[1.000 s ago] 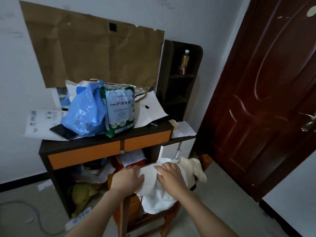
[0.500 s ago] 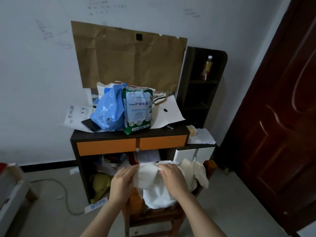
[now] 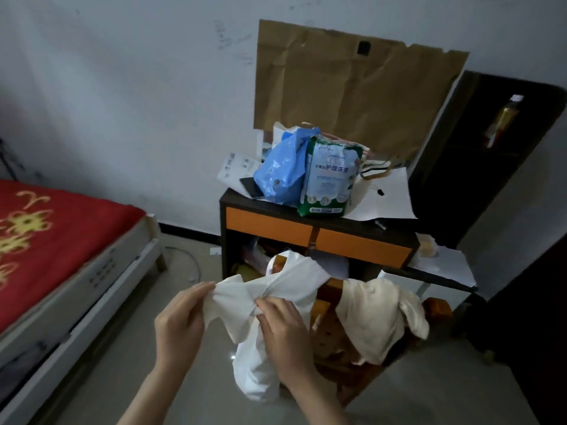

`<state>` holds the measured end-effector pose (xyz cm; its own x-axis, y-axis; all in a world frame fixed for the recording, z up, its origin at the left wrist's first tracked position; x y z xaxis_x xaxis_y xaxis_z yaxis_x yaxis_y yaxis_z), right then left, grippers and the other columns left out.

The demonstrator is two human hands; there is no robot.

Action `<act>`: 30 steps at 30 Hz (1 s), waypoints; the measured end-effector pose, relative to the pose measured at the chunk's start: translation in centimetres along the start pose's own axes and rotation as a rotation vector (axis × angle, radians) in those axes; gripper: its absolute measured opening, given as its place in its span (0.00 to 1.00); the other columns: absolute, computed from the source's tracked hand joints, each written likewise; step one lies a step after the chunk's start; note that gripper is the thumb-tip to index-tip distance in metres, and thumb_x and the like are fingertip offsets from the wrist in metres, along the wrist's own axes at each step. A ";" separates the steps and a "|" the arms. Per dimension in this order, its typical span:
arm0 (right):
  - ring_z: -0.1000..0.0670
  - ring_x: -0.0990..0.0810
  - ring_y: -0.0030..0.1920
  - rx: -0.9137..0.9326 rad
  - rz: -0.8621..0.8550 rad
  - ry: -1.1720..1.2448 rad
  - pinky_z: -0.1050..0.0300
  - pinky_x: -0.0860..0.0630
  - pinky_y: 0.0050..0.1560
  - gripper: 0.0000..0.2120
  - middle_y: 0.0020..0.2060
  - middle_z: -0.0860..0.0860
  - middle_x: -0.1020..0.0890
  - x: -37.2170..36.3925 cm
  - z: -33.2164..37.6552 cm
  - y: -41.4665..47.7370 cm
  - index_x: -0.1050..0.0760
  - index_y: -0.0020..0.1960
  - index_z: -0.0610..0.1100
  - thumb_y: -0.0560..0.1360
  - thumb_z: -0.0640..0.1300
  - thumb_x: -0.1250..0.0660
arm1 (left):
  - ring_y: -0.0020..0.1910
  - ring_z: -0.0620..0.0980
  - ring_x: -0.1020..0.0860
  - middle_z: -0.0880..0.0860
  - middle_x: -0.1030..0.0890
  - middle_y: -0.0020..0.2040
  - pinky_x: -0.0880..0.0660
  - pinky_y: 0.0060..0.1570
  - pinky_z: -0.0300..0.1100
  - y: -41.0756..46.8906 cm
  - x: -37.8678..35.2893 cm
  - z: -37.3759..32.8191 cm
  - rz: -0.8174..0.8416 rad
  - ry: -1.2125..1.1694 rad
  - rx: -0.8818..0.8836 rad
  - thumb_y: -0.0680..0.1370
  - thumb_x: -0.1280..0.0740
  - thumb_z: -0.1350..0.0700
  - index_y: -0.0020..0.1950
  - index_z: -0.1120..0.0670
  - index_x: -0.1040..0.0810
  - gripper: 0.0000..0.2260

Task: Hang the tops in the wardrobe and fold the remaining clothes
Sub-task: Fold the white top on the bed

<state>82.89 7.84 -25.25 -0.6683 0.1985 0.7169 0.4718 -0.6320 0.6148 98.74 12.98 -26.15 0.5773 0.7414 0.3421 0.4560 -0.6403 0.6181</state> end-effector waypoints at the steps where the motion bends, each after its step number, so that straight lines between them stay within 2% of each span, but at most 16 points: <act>1: 0.50 0.18 0.40 0.013 0.007 0.026 0.63 0.22 0.39 0.12 0.41 0.50 0.17 -0.5 0.7 -0.1 0.18 0.48 0.41 0.65 0.37 0.30 | 0.50 0.26 0.26 0.52 0.19 0.45 0.30 0.50 0.25 -0.5 1.1 0.1 -0.013 0.026 0.021 0.67 0.37 0.70 0.47 0.64 0.18 0.13; 6: 0.49 0.19 0.39 0.159 0.106 0.167 0.61 0.22 0.39 0.13 0.40 0.48 0.18 -4.0 5.8 -1.0 0.18 0.49 0.41 0.64 0.35 0.29 | 0.49 0.25 0.27 0.46 0.20 0.45 0.32 0.50 0.23 -3.4 7.6 1.6 -0.157 0.154 0.122 0.68 0.35 0.76 0.47 0.64 0.18 0.13; 11: 0.47 0.18 0.40 0.227 0.217 0.291 0.59 0.22 0.39 0.13 0.41 0.47 0.18 -7.4 10.6 -1.0 0.19 0.50 0.41 0.65 0.35 0.30 | 0.49 0.23 0.27 0.55 0.18 0.45 0.33 0.49 0.21 -5.3 12.7 3.7 -0.276 0.219 0.213 0.67 0.36 0.81 0.47 0.65 0.18 0.17; 12: 0.46 0.18 0.40 0.247 0.238 0.322 0.59 0.22 0.39 0.13 0.41 0.47 0.19 -8.1 11.8 -0.9 0.19 0.50 0.41 0.66 0.35 0.30 | 0.49 0.23 0.27 0.53 0.18 0.44 0.33 0.49 0.21 -5.7 14.0 4.2 -0.294 0.235 0.223 0.67 0.36 0.81 0.47 0.65 0.18 0.16; 15: 0.46 0.19 0.40 0.297 0.317 0.375 0.58 0.22 0.39 0.13 0.41 0.46 0.19 -11.0 15.5 -0.4 0.20 0.52 0.40 0.67 0.35 0.31 | 0.49 0.24 0.27 0.34 0.20 0.44 0.33 0.50 0.21 -6.0 18.3 6.2 -0.341 0.265 0.247 0.69 0.36 0.78 0.47 0.64 0.18 0.14; 16: 0.45 0.19 0.42 0.285 0.335 0.404 0.58 0.22 0.41 0.13 0.42 0.45 0.19 -12.0 16.5 -0.3 0.20 0.53 0.40 0.69 0.35 0.32 | 0.49 0.24 0.27 0.34 0.20 0.44 0.32 0.50 0.22 -5.9 19.7 6.7 -0.358 0.303 0.244 0.70 0.36 0.75 0.47 0.64 0.18 0.12; 18: 0.44 0.22 0.50 0.197 0.420 0.490 0.56 0.26 0.51 0.14 0.49 0.43 0.20 -14.5 19.2 0.2 0.23 0.60 0.39 0.76 0.37 0.38 | 0.48 0.25 0.26 0.47 0.17 0.44 0.31 0.48 0.23 -5.2 22.9 7.6 -0.376 0.370 0.219 0.70 0.38 0.69 0.47 0.64 0.18 0.11; 20: 0.46 0.25 0.55 0.110 0.555 0.575 0.62 0.33 0.57 0.15 0.54 0.43 0.23 -17.3 22.5 0.8 0.26 0.63 0.41 0.79 0.40 0.41 | 0.46 0.32 0.22 0.56 0.17 0.44 0.29 0.46 0.28 -4.1 26.8 8.7 -0.364 0.400 0.201 0.68 0.38 0.68 0.46 0.64 0.18 0.11; 22: 0.47 0.24 0.53 -0.013 0.620 0.656 0.64 0.32 0.53 0.13 0.52 0.45 0.23 -19.8 25.9 1.7 0.24 0.60 0.41 0.77 0.41 0.37 | 0.43 0.48 0.18 0.58 0.17 0.43 0.24 0.43 0.38 -3.1 30.7 9.9 -0.321 0.438 0.177 0.70 0.36 0.64 0.46 0.64 0.18 0.10; 23: 0.48 0.24 0.51 -0.096 0.657 0.695 0.63 0.31 0.51 0.11 0.50 0.46 0.22 -20.9 27.6 2.2 0.22 0.57 0.41 0.75 0.42 0.34 | 0.42 0.52 0.18 0.58 0.17 0.43 0.23 0.42 0.43 -2.6 32.6 10.5 -0.298 0.452 0.180 0.71 0.37 0.61 0.46 0.64 0.17 0.11; 24: 0.49 0.23 0.49 -0.181 0.694 0.731 0.62 0.30 0.49 0.11 0.48 0.47 0.21 -22.0 29.0 2.5 0.22 0.54 0.41 0.73 0.42 0.31 | 0.42 0.54 0.18 0.58 0.17 0.43 0.22 0.41 0.44 -2.1 34.4 11.1 -0.286 0.470 0.177 0.71 0.38 0.60 0.46 0.64 0.17 0.12; 26: 0.53 0.23 0.44 -0.300 0.746 0.805 0.65 0.29 0.43 0.10 0.42 0.50 0.20 -24.1 31.6 3.0 0.21 0.49 0.40 0.70 0.43 0.27 | 0.42 0.55 0.18 0.58 0.16 0.42 0.22 0.41 0.45 -1.5 37.9 12.1 -0.281 0.537 0.172 0.70 0.37 0.64 0.45 0.63 0.17 0.10; 30: 0.59 0.26 0.35 -0.276 0.797 0.941 0.71 0.31 0.36 0.07 0.35 0.55 0.21 -26.9 36.8 3.2 0.21 0.44 0.43 0.68 0.41 0.25 | 0.41 0.57 0.17 0.59 0.16 0.41 0.24 0.43 0.44 -1.4 44.9 13.3 -0.340 0.660 0.183 0.67 0.35 0.71 0.45 0.64 0.17 0.11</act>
<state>123.53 28.01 -30.48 -0.4575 -0.8454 0.2755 0.8716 -0.4878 -0.0495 133.07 44.51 -21.09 -0.1134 0.8331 0.5413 0.6746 -0.3355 0.6576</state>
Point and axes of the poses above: each hand's wrist, its own y-axis towards the middle knuckle, its own x-axis out of the back of the hand, z = x × y, the point moved 4 cm from there along y, towards the middle knuckle
